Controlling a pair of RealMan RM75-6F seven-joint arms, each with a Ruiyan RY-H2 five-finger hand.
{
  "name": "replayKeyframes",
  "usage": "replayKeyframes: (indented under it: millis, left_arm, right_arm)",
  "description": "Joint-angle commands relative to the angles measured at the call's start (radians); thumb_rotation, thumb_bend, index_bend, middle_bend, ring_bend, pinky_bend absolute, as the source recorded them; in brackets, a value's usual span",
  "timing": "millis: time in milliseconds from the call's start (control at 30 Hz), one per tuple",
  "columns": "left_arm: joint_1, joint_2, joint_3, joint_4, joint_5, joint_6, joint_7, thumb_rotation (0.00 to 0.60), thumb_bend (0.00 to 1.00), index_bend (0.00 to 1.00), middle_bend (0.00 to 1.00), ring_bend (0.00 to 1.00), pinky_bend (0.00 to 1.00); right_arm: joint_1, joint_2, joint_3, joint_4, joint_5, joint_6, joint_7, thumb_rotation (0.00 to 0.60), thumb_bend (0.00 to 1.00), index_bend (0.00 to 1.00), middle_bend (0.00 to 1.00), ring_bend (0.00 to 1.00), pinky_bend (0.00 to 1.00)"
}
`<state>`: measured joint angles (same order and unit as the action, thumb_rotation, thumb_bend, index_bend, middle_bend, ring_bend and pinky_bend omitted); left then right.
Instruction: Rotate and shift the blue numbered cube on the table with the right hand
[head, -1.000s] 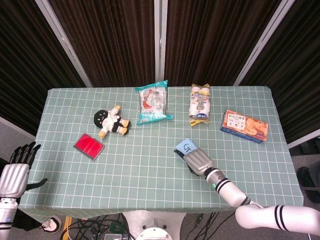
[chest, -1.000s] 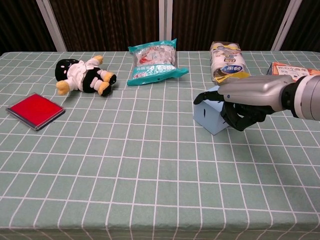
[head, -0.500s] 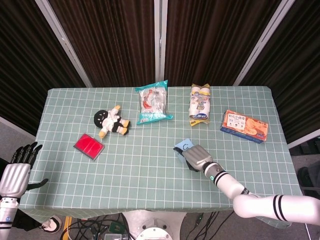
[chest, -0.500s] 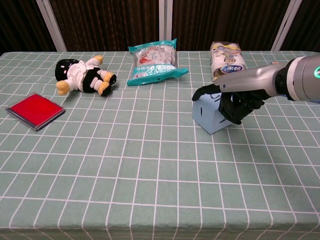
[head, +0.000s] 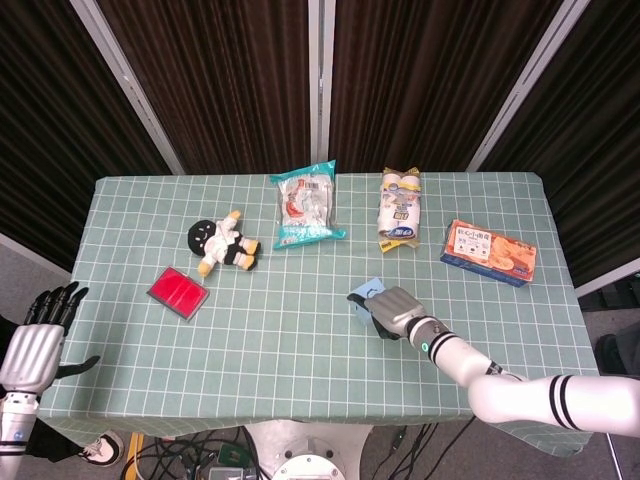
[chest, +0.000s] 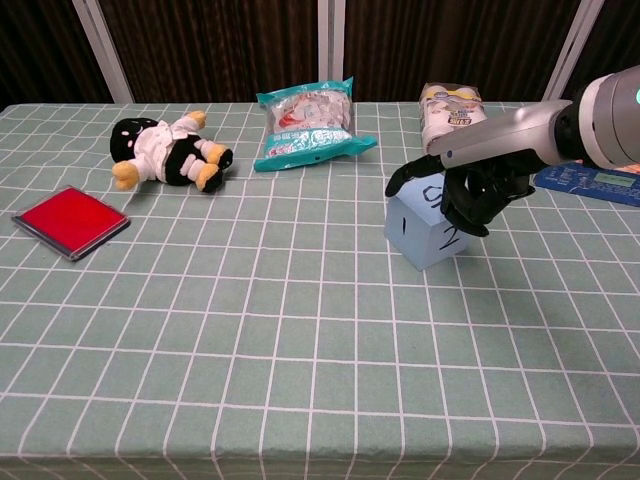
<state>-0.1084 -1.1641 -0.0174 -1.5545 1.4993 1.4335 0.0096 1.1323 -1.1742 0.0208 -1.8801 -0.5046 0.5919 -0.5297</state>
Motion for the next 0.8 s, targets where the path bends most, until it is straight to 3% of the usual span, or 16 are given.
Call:
replayKeyframes:
  millis: [33, 800]
  left_arm:
    - [-0.001, 0.001, 0.000, -0.001, -0.001, -0.001, 0.002, 0.600, 0.00, 0.04, 0.00, 0.00, 0.01]
    - [-0.007, -0.002, 0.004, 0.003, -0.007, -0.019, -0.003, 0.600, 0.00, 0.04, 0.00, 0.00, 0.00]
  right_arm:
    - [0.020, -0.006, -0.015, 0.013, 0.009, -0.005, 0.014, 0.600, 1.00, 0.07, 1.00, 0.91, 0.86]
    - [0.108, -0.014, -0.110, 0.068, 0.061, 0.031, 0.094, 0.600, 1.00, 0.07, 1.00, 0.91, 0.86]
